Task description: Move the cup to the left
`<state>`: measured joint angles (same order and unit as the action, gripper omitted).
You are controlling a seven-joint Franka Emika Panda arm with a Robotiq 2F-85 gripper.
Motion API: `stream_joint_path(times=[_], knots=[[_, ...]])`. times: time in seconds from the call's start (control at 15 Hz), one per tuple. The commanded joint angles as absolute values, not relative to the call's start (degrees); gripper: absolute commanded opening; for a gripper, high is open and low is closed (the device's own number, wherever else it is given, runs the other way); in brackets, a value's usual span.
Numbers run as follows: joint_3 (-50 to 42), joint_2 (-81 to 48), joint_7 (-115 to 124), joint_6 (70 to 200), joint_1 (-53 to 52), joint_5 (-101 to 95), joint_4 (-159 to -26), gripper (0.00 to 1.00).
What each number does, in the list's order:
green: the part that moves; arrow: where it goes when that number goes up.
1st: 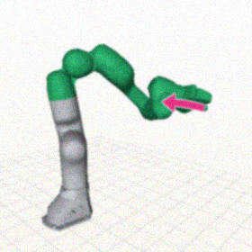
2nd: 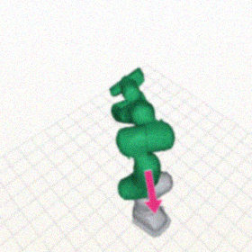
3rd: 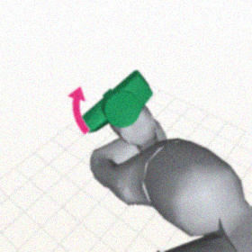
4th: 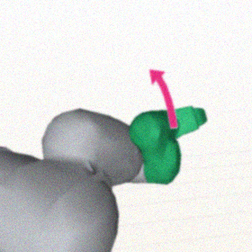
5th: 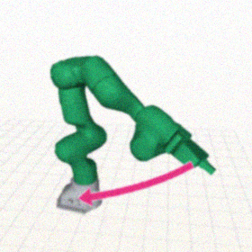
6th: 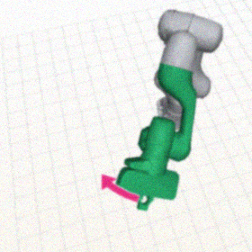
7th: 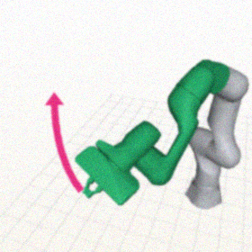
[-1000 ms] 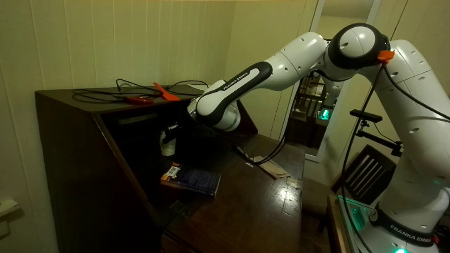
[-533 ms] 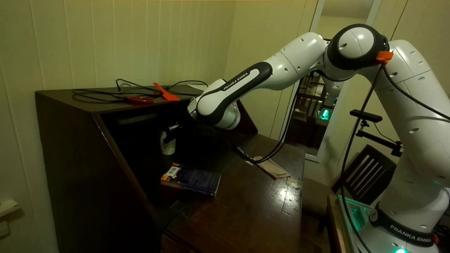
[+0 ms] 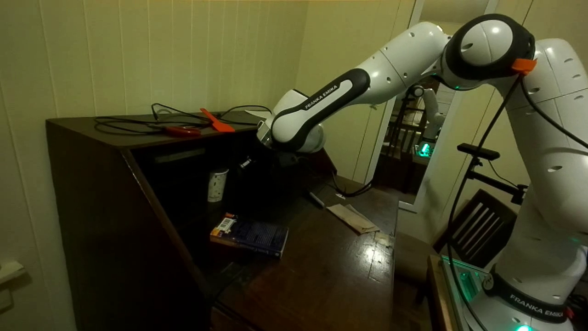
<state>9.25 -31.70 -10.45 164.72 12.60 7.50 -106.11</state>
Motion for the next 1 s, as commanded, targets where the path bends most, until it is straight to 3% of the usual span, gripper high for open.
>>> stream_joint_path(times=[0.0, 0.27, 0.33, 0.53, 0.93], knots=[[3.5, -26.2, -8.4, 159.2, 8.4, 3.9, -110.5, 0.0], [0.1, -22.9, -8.0, 154.2, 5.8, 1.0, -112.0, 0.0], [-0.6, -22.1, -7.7, 154.1, 5.4, 0.4, -112.6, 0.26], [-1.7, -19.7, -7.5, 151.9, 4.8, -0.7, -114.2, 0.4], [-2.9, -14.9, -7.4, 149.0, 5.1, -0.8, -118.1, 0.82]])
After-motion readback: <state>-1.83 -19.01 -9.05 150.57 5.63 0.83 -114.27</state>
